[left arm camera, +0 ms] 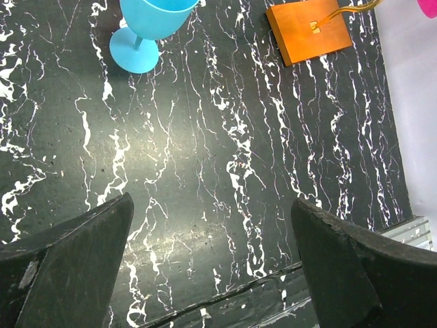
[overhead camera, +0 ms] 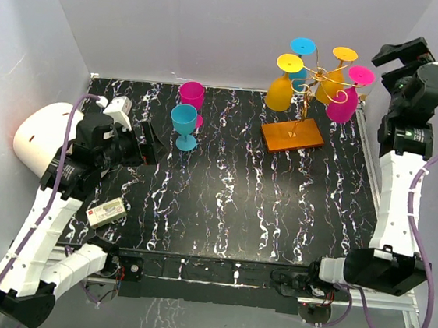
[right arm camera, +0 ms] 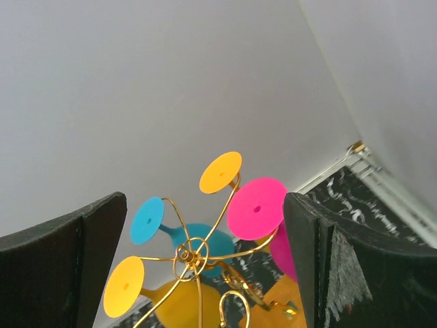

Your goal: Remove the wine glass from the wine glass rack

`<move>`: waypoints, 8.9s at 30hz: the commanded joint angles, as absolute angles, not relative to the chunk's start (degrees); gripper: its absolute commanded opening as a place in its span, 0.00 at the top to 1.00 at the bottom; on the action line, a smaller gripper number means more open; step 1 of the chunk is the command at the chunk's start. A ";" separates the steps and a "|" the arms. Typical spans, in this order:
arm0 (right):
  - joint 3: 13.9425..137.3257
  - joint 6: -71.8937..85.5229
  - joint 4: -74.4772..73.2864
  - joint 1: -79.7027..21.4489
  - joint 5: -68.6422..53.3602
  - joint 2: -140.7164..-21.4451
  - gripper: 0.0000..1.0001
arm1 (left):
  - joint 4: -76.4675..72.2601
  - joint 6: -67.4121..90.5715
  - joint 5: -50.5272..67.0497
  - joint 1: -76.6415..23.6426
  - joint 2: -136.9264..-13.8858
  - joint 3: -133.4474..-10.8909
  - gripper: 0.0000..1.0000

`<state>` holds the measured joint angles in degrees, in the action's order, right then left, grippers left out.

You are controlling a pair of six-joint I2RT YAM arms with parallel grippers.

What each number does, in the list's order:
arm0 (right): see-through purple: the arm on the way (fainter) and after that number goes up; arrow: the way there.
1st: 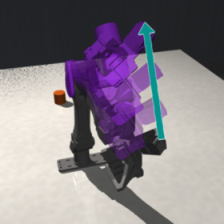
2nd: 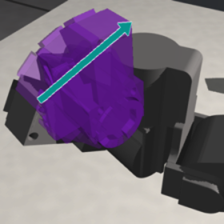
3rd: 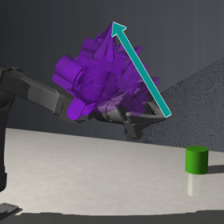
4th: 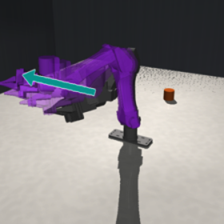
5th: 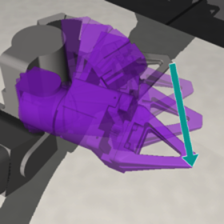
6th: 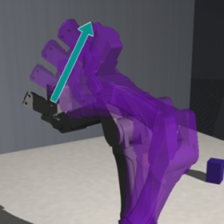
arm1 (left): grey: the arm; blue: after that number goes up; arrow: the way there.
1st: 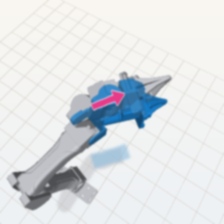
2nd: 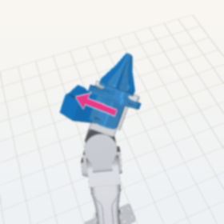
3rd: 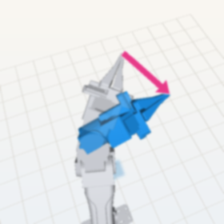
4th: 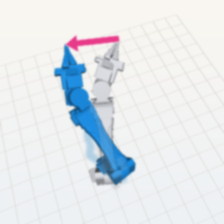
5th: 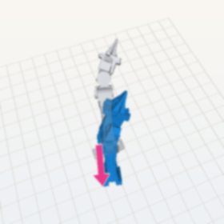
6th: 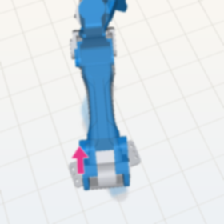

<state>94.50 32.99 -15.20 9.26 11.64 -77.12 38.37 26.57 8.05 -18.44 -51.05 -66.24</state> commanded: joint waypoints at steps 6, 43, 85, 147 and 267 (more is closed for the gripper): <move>83.96 57.26 -6.14 19.34 -8.92 -77.56 0.11 | 41.67 23.95 5.74 -18.28 -49.86 -67.62 0.01; 82.86 60.31 2.49 20.21 -9.26 -87.94 0.58 | 40.87 22.41 6.59 -18.28 -54.36 -69.94 0.01; 82.57 69.60 6.75 21.18 -13.07 -87.96 1.00 | 42.10 23.92 7.22 -18.28 -54.10 -71.59 0.01; 91.26 70.41 5.62 17.31 -11.81 -95.34 1.00 | 29.63 26.60 6.54 -18.28 -61.94 -70.84 0.02; 28.40 -93.65 27.89 -71.20 5.40 -71.12 0.80 | 46.98 29.08 25.45 -18.28 -62.81 -69.92 1.00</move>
<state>27.70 -94.32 18.61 -70.89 3.18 -70.81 44.88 29.58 26.44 -18.13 -62.59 -67.61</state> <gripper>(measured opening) 0.157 0.036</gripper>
